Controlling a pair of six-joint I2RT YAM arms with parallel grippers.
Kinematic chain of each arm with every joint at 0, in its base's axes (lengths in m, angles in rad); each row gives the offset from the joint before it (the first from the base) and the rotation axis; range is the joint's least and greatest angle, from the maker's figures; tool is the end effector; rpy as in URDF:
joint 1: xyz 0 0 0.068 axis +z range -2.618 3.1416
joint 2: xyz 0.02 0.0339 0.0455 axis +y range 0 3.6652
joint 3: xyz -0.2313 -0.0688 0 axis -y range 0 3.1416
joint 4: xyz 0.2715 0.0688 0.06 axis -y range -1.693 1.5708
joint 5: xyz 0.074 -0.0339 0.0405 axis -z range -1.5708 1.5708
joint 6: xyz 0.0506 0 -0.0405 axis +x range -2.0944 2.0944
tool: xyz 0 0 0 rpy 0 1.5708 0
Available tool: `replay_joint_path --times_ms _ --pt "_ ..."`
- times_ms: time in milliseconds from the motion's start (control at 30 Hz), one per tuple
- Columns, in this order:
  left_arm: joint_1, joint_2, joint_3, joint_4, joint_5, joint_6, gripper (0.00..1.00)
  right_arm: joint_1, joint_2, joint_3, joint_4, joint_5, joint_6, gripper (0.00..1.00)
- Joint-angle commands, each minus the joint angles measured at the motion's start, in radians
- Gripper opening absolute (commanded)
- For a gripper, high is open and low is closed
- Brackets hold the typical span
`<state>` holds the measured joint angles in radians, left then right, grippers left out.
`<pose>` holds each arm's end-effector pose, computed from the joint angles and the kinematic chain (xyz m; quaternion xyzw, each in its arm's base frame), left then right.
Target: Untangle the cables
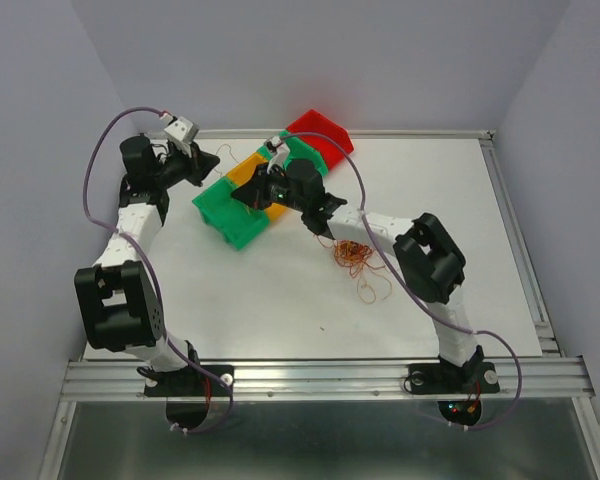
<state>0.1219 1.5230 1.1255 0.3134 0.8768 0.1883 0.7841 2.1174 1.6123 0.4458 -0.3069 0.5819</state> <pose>0.3903 0.0086 0.2858 0.3092 0.6567 -0.2141 0.6537 0.3637 0.3843 0.2250 -0.1769 0.7050 0.5140 0.4555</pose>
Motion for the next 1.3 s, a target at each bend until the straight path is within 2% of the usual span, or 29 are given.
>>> replay_joint_path --times_ms 0,167,267,433,833,1067,1167,1200,1267 --pt "0.005 -0.023 -0.019 0.053 0.030 0.028 0.00 0.018 0.023 0.095 0.133 -0.052 -0.004 0.01" --pt "0.008 -0.023 -0.081 0.059 -0.001 0.048 0.00 0.030 0.041 0.110 0.142 -0.070 -0.002 0.00" --pt "0.009 0.002 -0.110 0.061 -0.039 0.075 0.00 0.030 0.030 0.052 0.215 -0.071 0.027 0.00" --pt "0.033 0.065 -0.101 0.052 -0.058 0.085 0.00 0.027 0.038 -0.029 0.240 0.000 0.026 0.01" --pt "0.038 0.072 -0.135 0.016 -0.114 0.131 0.00 -0.013 0.266 0.152 0.211 0.001 0.073 0.01" --pt "0.021 0.075 -0.156 0.013 -0.147 0.158 0.00 -0.013 0.320 0.216 0.157 0.037 0.047 0.01" --pt "0.010 0.085 -0.151 0.010 -0.159 0.163 0.00 -0.008 0.299 0.195 0.142 0.063 0.016 0.18" --pt "0.002 0.085 -0.153 0.010 -0.170 0.166 0.00 -0.005 0.277 0.189 0.136 0.072 0.006 0.33" --pt "-0.002 0.086 -0.153 0.010 -0.182 0.174 0.00 0.006 0.248 0.160 0.133 0.092 -0.028 0.45"
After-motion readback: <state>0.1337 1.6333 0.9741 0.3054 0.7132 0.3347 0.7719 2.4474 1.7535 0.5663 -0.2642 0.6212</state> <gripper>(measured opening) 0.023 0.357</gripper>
